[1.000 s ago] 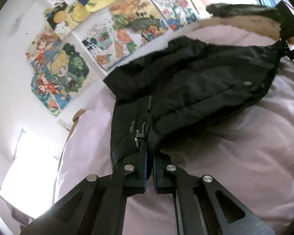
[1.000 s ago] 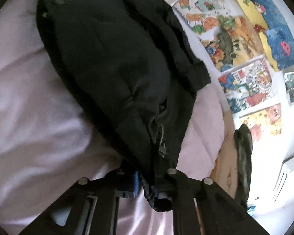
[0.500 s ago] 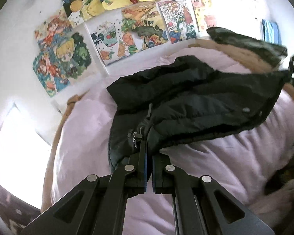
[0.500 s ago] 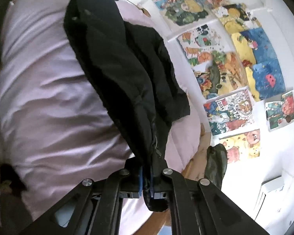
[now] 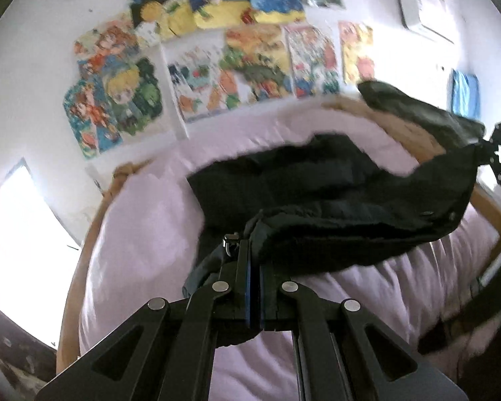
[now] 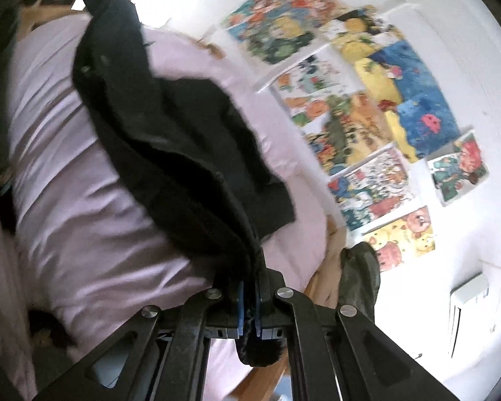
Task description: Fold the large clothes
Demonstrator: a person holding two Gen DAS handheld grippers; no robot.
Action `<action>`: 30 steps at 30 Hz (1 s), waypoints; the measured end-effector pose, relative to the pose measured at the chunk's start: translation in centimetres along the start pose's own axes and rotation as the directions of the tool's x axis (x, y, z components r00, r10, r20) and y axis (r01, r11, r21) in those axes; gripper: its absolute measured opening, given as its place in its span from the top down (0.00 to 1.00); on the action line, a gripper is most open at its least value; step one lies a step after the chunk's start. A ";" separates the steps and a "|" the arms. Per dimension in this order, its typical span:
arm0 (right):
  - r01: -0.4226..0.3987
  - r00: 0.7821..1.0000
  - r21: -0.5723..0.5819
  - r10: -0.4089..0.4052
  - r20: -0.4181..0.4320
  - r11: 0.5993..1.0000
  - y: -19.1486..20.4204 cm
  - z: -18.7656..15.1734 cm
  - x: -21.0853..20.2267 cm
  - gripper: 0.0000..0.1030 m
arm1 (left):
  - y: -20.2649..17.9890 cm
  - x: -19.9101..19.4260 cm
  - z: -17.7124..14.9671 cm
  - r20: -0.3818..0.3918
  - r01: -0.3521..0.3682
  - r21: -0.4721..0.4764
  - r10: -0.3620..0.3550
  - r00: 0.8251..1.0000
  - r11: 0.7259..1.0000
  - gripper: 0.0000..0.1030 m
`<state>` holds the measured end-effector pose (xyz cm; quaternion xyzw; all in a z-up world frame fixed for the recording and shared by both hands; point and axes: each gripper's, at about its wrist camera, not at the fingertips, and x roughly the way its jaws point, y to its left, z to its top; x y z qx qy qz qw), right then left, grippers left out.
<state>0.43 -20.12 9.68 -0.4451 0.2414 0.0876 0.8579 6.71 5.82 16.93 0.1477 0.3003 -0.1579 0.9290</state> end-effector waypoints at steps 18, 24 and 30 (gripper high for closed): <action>0.100 0.995 0.347 -0.103 -0.009 0.932 -12.0 7.1 18.0 0.95 | 7.4 16.1 13.5 0.049 -0.177 -0.042 0.179 0.983 0.983 0.98; 0.110 0.994 0.374 -0.103 -0.039 0.921 -12.7 8.0 23.4 0.95 | 8.1 20.8 14.2 0.031 -0.222 -0.036 0.223 0.974 0.974 0.98; 0.085 0.995 0.419 -0.055 -0.082 0.904 -13.3 8.6 29.0 0.95 | 9.3 26.7 14.6 -0.034 -0.232 -0.055 0.230 0.973 0.971 0.98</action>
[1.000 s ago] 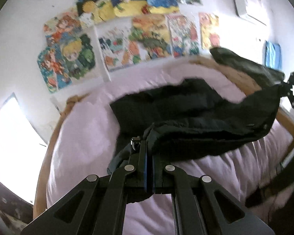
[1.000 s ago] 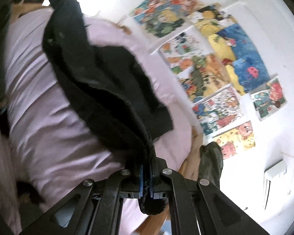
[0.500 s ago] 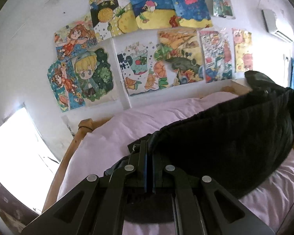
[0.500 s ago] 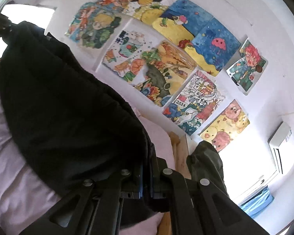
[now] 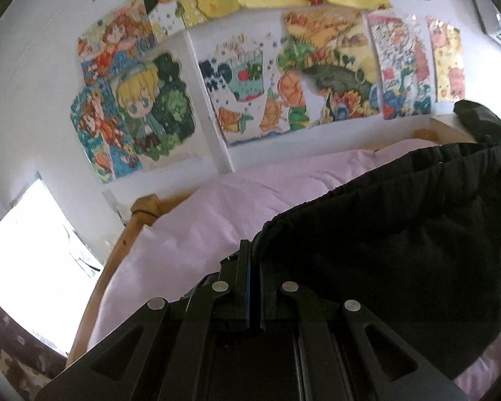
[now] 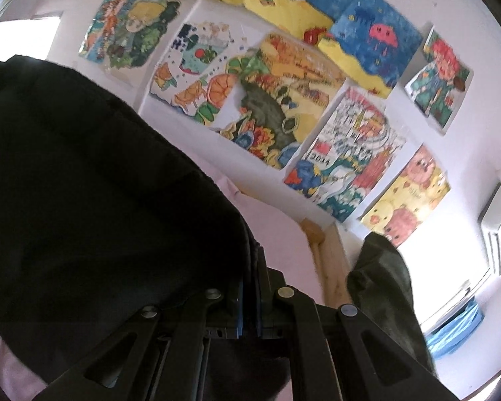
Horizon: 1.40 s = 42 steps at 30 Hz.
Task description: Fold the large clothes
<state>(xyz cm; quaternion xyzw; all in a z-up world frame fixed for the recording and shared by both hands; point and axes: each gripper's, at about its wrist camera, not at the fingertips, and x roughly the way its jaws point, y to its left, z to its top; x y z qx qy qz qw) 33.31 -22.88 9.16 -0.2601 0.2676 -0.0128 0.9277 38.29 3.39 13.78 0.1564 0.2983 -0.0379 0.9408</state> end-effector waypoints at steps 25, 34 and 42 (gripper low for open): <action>-0.094 0.982 0.146 0.116 -0.148 0.985 0.8 -2.4 12.6 0.73 | 0.3 13.0 -2.0 -0.150 0.120 -0.120 -0.137 0.979 0.985 0.93; -0.113 0.984 0.223 0.140 -0.108 0.968 -0.6 -2.5 12.1 0.38 | 1.4 11.8 -1.8 -0.096 0.206 -0.231 -0.233 0.968 0.951 0.54; -0.166 0.972 0.359 0.214 -0.098 0.919 -2.2 -3.2 11.8 0.21 | 2.1 8.1 -2.3 0.041 0.250 -0.264 -0.248 0.968 0.931 0.27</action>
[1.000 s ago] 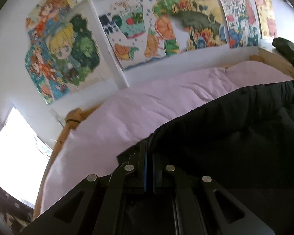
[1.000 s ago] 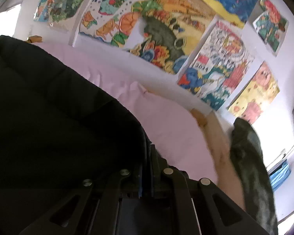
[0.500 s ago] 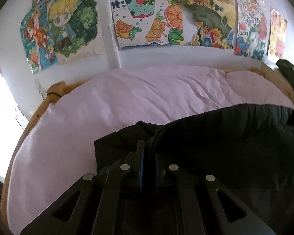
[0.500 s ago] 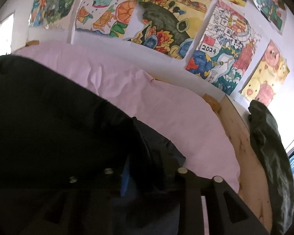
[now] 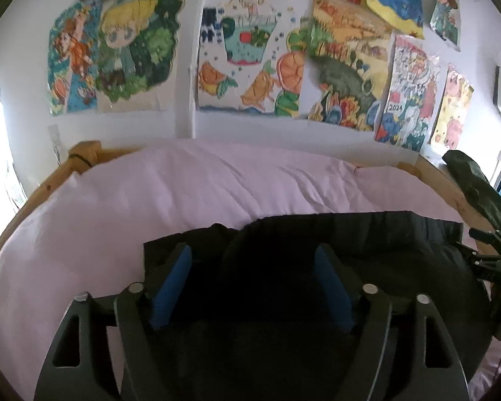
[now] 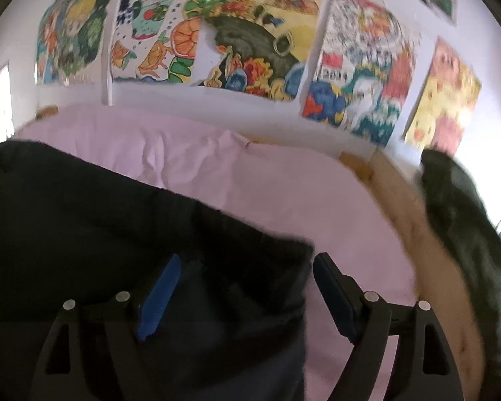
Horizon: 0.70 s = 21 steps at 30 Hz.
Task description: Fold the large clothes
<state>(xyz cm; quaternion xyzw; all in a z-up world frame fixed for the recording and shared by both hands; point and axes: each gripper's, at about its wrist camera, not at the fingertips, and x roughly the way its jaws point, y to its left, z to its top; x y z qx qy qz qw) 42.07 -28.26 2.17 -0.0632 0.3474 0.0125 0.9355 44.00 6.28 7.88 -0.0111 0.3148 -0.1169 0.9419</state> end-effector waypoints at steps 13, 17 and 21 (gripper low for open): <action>-0.263 0.946 -0.166 0.288 0.147 0.950 6.8 -3.7 -7.5 0.12 | -5.2 -3.8 -6.6 0.020 0.176 0.170 -0.182 0.983 0.970 0.12; -0.295 0.938 -0.178 0.320 0.133 0.939 8.2 -3.9 -6.3 0.12 | -7.2 -2.6 -7.3 -0.003 0.196 0.222 -0.201 0.980 0.955 0.12; -0.286 0.941 -0.162 0.309 0.138 0.944 8.2 -3.3 -5.1 0.12 | -8.1 -1.0 -6.6 -0.006 0.191 0.229 -0.194 0.981 0.954 0.09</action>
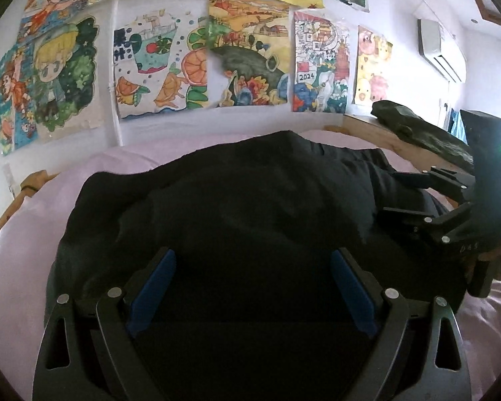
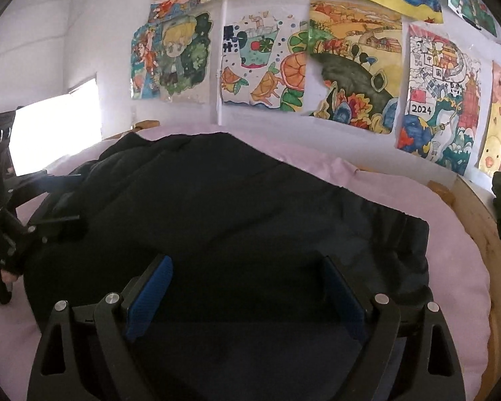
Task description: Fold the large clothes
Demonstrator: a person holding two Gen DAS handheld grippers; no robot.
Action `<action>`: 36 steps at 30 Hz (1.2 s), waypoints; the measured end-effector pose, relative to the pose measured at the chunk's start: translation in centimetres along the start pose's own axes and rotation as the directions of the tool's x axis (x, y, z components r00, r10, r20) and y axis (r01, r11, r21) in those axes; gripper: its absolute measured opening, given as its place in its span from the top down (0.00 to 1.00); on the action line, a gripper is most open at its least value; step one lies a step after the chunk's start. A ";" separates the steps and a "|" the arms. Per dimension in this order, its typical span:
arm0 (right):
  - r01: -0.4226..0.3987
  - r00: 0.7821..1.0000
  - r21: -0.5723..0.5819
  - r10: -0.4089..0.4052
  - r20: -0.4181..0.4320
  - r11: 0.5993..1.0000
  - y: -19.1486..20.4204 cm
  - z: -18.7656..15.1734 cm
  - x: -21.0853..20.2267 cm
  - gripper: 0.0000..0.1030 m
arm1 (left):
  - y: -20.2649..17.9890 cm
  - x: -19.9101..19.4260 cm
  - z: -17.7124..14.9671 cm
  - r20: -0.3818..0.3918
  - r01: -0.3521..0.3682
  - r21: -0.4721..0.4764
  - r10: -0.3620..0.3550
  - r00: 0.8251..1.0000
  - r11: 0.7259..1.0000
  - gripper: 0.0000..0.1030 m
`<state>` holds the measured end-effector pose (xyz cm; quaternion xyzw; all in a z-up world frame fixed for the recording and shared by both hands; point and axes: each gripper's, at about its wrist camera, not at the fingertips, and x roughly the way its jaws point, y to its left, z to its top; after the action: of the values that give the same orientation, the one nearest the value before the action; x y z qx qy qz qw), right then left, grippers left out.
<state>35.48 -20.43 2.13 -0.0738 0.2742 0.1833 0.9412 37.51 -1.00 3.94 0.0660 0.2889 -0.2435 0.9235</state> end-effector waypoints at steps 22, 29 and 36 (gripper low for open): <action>0.027 0.987 0.185 0.003 -0.159 0.982 -7.0 2.2 9.1 0.12 | 4.6 10.1 3.0 -0.147 -0.086 -0.109 0.070 0.987 0.990 0.01; -0.084 0.967 0.327 0.156 -0.201 0.941 -9.9 1.3 12.1 0.08 | 7.4 12.5 2.5 -0.202 0.018 -0.224 -0.064 0.977 0.974 0.01; -0.068 0.967 0.321 0.142 -0.214 0.945 -9.6 0.2 13.4 0.06 | 6.9 12.8 1.8 -0.177 -0.003 -0.194 -0.032 0.984 0.981 0.01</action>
<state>49.73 -25.13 -4.56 0.0690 0.4121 0.1779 0.8909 50.96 -0.69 -1.91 -0.0049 0.3935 -0.2141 0.8940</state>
